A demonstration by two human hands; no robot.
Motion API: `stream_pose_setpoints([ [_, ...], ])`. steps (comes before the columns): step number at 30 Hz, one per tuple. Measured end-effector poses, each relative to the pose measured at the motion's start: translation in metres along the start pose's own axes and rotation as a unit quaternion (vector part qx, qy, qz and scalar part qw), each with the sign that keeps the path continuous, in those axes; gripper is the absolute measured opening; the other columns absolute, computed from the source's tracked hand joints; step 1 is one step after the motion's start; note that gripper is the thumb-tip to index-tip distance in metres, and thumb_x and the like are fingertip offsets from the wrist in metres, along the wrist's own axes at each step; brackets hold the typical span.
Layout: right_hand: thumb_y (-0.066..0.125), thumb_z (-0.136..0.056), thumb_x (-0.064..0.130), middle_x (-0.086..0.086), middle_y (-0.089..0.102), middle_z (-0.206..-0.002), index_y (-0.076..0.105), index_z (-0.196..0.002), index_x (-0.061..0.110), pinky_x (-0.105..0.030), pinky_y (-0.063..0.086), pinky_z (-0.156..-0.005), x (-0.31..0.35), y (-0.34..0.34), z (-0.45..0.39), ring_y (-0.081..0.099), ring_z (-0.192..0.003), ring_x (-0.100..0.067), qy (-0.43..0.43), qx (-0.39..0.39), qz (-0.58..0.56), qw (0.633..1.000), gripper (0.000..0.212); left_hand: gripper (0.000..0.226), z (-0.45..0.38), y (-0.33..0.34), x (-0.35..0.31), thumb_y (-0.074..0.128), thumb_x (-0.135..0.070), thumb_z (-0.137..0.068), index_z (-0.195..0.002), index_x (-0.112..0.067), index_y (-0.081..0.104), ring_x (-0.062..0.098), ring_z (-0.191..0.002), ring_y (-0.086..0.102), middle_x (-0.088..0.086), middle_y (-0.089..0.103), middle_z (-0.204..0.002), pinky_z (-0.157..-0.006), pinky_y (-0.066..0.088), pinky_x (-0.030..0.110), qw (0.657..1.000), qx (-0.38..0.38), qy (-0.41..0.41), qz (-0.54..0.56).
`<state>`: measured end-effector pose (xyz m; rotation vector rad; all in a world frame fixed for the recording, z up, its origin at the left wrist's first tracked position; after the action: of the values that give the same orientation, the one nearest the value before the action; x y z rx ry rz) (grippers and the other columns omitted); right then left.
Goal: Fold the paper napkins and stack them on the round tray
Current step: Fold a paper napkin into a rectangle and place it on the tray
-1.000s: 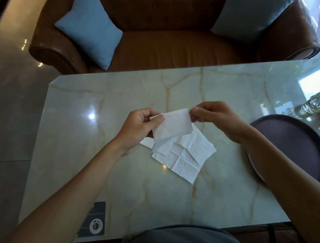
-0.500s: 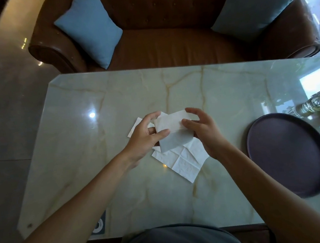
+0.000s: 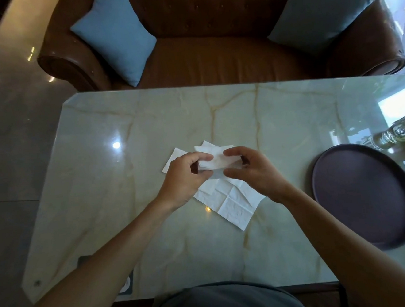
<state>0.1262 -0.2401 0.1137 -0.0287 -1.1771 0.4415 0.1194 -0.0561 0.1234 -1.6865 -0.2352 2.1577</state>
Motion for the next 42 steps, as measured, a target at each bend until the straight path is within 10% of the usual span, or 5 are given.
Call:
stream_pose_setpoints([
  [4, 0.077, -0.088, 0.010, -0.004, 0.070, -0.109, 0.074, -0.109, 0.015, -0.034, 0.053, -0.093, 0.009, 0.001, 0.000, 0.067, -0.099, -0.021, -0.044, -0.030, 0.117, 0.992, 0.022, 0.026, 0.000, -0.004, -0.004, 0.078, -0.016, -0.086, -0.103, -0.036, 0.074, 0.023, -0.085, 0.066, 0.008, 0.071, -0.097, -0.082, 0.055, 0.037, 1.000, 0.005, 0.020, -0.018],
  [10, 0.076, -0.090, 0.021, 0.019, 0.055, -0.106, 0.076, -0.093, 0.024, 0.002, 0.032, -0.080, 0.016, 0.000, 0.000, 0.055, -0.097, 0.010, -0.077, -0.055, 0.193, 0.977, 0.005, 0.008, 0.001, -0.015, 0.000, 0.075, -0.025, -0.090, -0.097, -0.028, 0.079, 0.008, -0.094, 0.060, -0.004, 0.056, -0.099, -0.089, 0.048, 0.023, 0.993, 0.018, 0.054, -0.099],
  [20, 0.068, -0.093, 0.030, 0.007, 0.074, -0.085, 0.075, -0.087, 0.024, -0.029, 0.049, -0.072, 0.024, 0.027, 0.006, 0.066, -0.082, -0.010, -0.045, 0.015, 0.228, 0.972, 0.012, 0.012, 0.003, -0.008, 0.007, 0.069, -0.034, -0.094, -0.095, -0.027, 0.078, 0.015, -0.083, 0.069, -0.004, 0.076, -0.089, -0.079, 0.054, 0.038, 0.987, 0.128, 0.043, -0.092],
  [25, 0.070, -0.093, 0.031, 0.012, 0.074, -0.082, 0.077, -0.084, 0.025, -0.016, 0.044, -0.064, 0.021, 0.015, 0.015, 0.064, -0.079, -0.004, -0.014, -0.008, 0.219, 0.976, 0.013, 0.009, -0.001, -0.004, 0.007, 0.071, -0.033, -0.093, -0.092, -0.030, 0.079, 0.009, -0.083, 0.072, -0.013, 0.077, -0.088, -0.071, 0.052, 0.021, 0.986, 0.150, 0.058, -0.039],
  [42, 0.074, -0.091, 0.023, -0.012, 0.074, -0.111, 0.076, -0.112, 0.010, -0.044, 0.053, -0.100, -0.126, -0.088, 0.090, 0.071, -0.105, -0.024, 0.084, -0.071, -0.290, 0.951, 0.025, 0.013, -0.026, 0.153, -0.044, 0.072, -0.023, -0.095, -0.101, -0.014, 0.080, 0.025, -0.092, 0.076, 0.007, 0.080, -0.099, -0.084, 0.063, 0.036, 0.953, 0.301, 0.004, 0.017],
])
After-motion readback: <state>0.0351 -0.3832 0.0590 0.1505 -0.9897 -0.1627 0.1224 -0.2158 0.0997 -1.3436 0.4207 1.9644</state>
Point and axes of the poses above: each hand's wrist, its own z-axis away from the middle knuckle, its own y-axis out of the palm, x = y × z, the point moved 9 cm from there along -z, towards the middle knuckle
